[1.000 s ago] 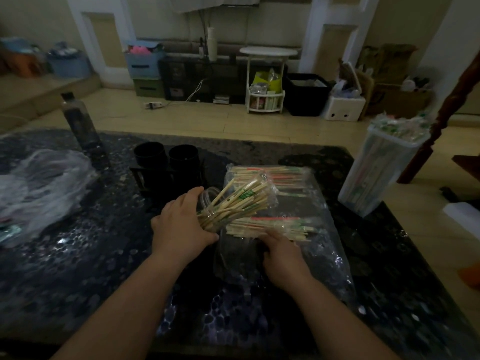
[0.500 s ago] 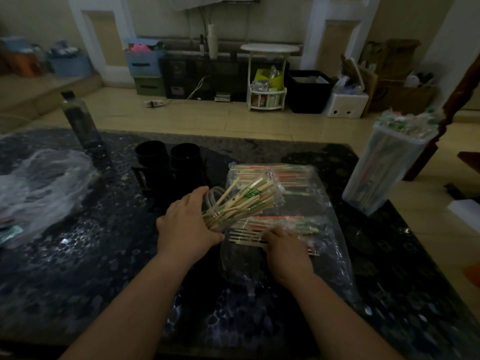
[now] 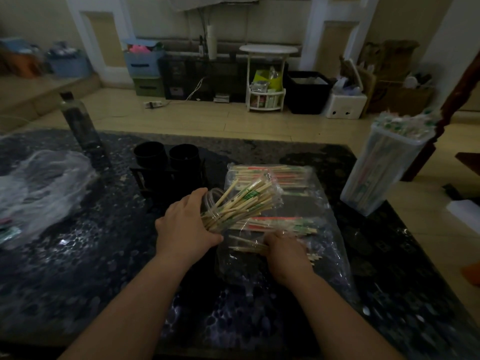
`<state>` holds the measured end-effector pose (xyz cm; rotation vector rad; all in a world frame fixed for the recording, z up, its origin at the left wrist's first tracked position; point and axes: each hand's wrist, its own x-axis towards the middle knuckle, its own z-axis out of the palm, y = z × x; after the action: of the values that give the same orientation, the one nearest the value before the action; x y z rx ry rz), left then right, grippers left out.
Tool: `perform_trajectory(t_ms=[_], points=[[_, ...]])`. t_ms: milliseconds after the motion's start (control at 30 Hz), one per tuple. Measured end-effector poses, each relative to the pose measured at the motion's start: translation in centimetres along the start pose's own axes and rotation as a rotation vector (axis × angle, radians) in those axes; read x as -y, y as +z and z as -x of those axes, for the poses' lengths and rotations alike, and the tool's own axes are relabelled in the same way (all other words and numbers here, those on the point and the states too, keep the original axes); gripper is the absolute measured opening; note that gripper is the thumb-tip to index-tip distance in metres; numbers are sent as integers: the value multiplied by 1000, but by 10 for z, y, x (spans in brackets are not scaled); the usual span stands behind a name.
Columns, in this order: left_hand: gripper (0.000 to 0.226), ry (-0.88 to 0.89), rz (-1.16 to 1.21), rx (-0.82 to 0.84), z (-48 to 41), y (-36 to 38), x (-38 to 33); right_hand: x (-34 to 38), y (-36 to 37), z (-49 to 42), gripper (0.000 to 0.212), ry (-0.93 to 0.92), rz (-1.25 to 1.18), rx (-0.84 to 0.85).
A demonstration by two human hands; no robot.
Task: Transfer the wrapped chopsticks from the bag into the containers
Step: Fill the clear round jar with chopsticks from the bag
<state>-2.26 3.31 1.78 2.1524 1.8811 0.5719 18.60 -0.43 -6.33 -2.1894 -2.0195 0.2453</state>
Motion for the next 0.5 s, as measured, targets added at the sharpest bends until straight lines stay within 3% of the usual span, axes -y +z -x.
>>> perform_trajectory(t_ms=[133, 367, 500], points=[[106, -5, -8, 5, -1, -1, 0, -3, -2, -1, 20, -13, -64, 38], [106, -3, 8, 2, 1, -1, 0, -3, 6, 3, 28, -69, 97, 58], [106, -3, 6, 2, 2, -2, 1, -4, 9, 8, 28, -85, 46, 3]])
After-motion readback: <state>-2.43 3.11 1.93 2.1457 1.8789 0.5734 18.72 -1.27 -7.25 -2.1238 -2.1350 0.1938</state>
